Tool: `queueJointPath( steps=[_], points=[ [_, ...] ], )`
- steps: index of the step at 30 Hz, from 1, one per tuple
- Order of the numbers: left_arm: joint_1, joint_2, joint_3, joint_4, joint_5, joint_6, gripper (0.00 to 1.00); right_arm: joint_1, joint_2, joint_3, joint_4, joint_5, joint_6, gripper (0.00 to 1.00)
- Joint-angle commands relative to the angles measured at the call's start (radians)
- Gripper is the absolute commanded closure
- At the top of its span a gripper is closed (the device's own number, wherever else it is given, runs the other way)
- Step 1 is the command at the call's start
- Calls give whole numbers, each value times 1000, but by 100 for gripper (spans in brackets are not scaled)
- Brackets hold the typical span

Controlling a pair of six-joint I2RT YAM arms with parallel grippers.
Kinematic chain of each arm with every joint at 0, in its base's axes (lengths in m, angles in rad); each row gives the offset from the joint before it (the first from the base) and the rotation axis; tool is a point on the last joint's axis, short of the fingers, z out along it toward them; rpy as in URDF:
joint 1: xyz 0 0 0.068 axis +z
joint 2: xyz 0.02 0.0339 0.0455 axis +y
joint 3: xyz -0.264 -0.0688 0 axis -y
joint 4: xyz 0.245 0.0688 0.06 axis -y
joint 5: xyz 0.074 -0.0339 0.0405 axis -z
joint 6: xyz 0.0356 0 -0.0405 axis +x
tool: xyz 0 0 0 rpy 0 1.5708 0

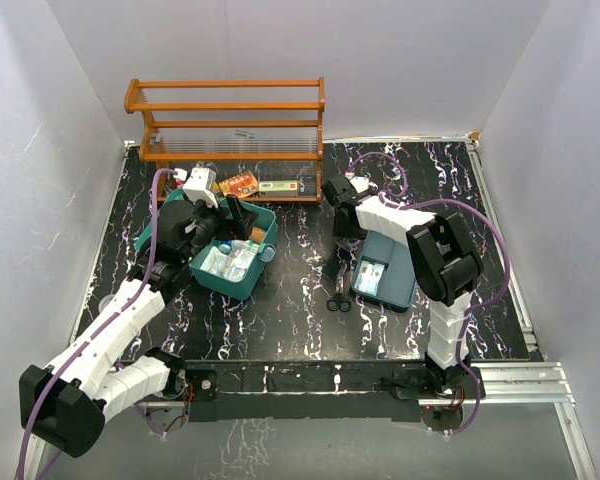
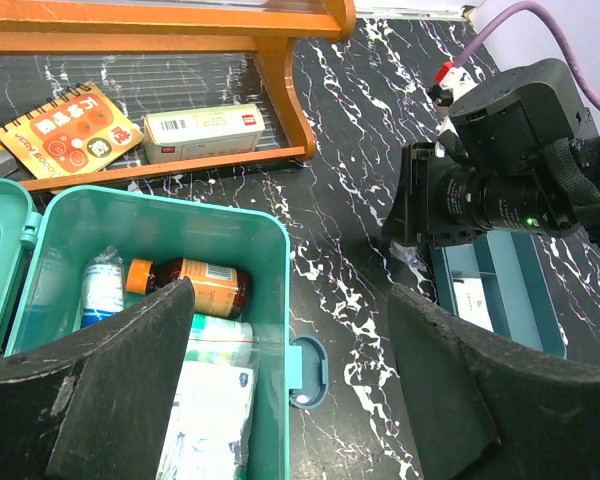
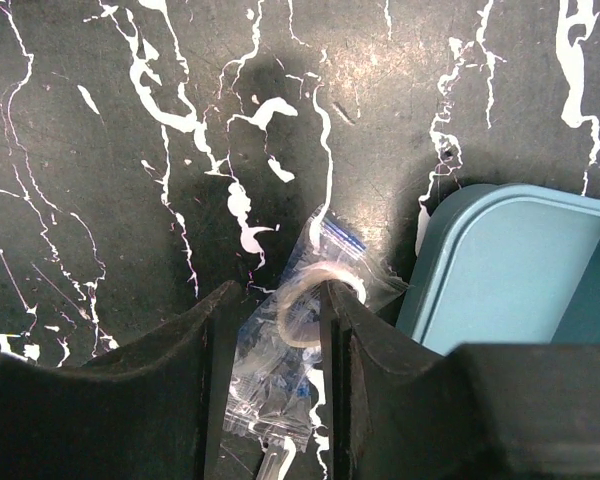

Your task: Organize the medicine kit

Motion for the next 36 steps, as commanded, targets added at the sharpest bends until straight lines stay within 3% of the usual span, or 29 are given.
queueJointPath(
  steps=[1,15,24,36],
  points=[
    [5,-9,17,14,-10,-5,24,-14,8,-18,55,-41,18,66],
    [5,1,20,13,-12,-2,24,-17,33,11,48,-62,-35,98],
    [6,4,22,16,-11,0,24,-25,-131,5,73,13,-61,100],
    [5,1,24,18,2,-6,24,-123,-369,-204,113,81,-61,100]
  ],
)
